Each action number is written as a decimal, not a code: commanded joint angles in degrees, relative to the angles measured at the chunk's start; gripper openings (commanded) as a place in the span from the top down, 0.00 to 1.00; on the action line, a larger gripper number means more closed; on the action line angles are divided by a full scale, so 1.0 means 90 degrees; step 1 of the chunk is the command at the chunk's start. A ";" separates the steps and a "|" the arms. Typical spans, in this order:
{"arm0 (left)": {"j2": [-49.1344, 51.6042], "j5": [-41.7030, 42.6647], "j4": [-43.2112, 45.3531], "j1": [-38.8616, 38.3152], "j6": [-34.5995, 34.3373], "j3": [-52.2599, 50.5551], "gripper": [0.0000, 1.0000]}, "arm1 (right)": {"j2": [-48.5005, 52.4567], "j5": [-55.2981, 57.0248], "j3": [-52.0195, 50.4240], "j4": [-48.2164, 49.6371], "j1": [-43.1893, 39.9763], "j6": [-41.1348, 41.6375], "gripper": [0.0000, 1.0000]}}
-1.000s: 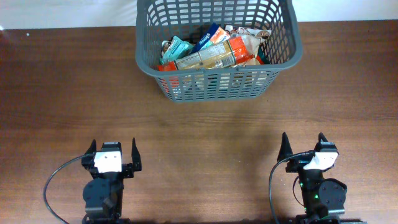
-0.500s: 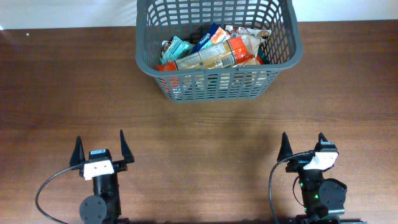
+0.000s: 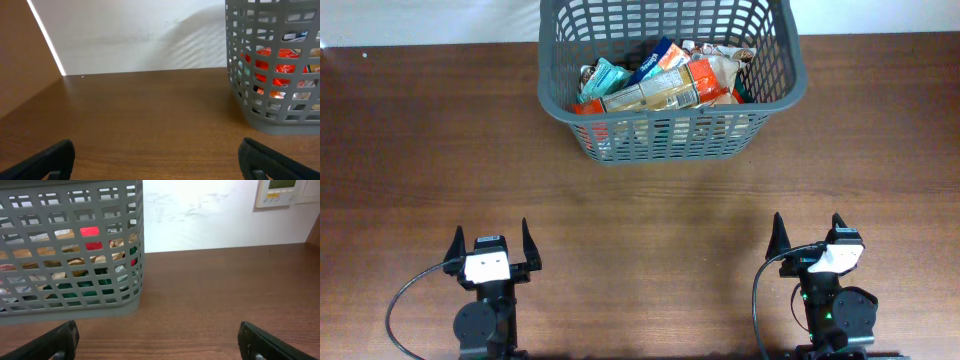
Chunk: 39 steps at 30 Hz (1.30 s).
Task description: Pack container
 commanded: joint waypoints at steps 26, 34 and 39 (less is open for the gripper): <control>-0.0036 0.0282 -0.0046 0.0036 -0.0056 -0.0024 0.01 | -0.0066 0.0080 -0.0041 -0.0041 0.0041 0.0005 0.01; -0.0036 0.0282 -0.0046 0.0036 -0.0056 -0.0024 0.01 | -0.0066 0.0080 -0.0041 -0.0041 0.0041 0.0005 0.01; -0.0036 0.0282 -0.0046 0.0036 -0.0056 -0.0024 0.01 | -0.0066 0.0080 -0.0041 -0.0041 0.0041 0.0005 0.01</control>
